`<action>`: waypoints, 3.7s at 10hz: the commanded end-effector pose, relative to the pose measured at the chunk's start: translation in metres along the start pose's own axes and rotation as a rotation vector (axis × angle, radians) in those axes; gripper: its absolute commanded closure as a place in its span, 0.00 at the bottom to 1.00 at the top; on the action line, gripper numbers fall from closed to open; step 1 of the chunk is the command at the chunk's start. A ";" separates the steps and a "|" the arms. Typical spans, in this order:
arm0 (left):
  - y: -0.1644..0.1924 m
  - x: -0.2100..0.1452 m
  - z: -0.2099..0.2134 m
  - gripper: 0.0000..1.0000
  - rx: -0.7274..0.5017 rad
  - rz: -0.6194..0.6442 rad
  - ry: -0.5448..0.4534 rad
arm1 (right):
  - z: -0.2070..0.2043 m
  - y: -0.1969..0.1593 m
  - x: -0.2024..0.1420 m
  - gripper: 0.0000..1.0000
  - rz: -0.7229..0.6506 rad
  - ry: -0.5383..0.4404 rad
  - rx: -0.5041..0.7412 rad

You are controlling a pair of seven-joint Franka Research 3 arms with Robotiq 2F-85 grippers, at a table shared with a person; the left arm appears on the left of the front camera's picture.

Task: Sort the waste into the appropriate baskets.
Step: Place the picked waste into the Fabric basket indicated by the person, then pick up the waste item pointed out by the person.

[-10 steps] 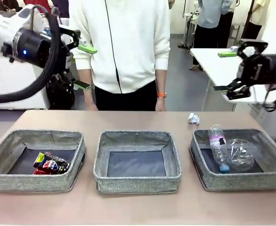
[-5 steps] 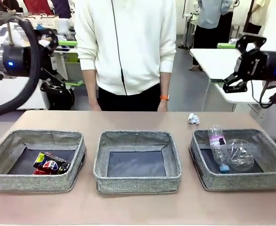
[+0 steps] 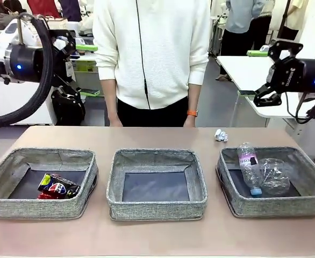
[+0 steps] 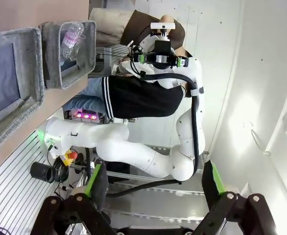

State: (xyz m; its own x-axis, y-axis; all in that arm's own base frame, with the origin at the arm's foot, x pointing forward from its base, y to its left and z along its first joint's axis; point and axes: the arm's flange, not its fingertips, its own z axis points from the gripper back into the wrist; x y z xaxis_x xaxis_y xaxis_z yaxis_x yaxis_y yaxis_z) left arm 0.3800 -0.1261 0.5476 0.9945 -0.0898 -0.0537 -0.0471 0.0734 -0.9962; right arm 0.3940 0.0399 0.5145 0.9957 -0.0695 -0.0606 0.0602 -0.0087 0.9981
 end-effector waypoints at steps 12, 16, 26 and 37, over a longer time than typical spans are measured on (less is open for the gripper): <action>0.022 -0.004 0.077 0.00 -0.026 0.036 0.007 | -0.001 0.000 -0.001 0.00 0.000 0.016 -0.008; 0.022 -0.004 0.077 0.00 -0.026 0.036 0.007 | -0.001 0.000 -0.001 0.00 0.000 0.016 -0.008; 0.022 -0.004 0.077 0.00 -0.026 0.036 0.007 | -0.001 0.000 -0.001 0.00 0.000 0.016 -0.008; 0.022 -0.004 0.077 0.00 -0.026 0.036 0.007 | -0.038 -0.019 0.053 0.00 0.412 -0.831 -1.315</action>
State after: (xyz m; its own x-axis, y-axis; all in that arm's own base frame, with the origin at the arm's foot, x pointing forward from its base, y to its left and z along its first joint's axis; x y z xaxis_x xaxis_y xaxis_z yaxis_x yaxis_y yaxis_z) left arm 0.3831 -0.0484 0.5274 0.9903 -0.0982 -0.0983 -0.0924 0.0624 -0.9938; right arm 0.4265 0.0576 0.5026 0.9459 -0.2447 0.2129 -0.1017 0.3996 0.9110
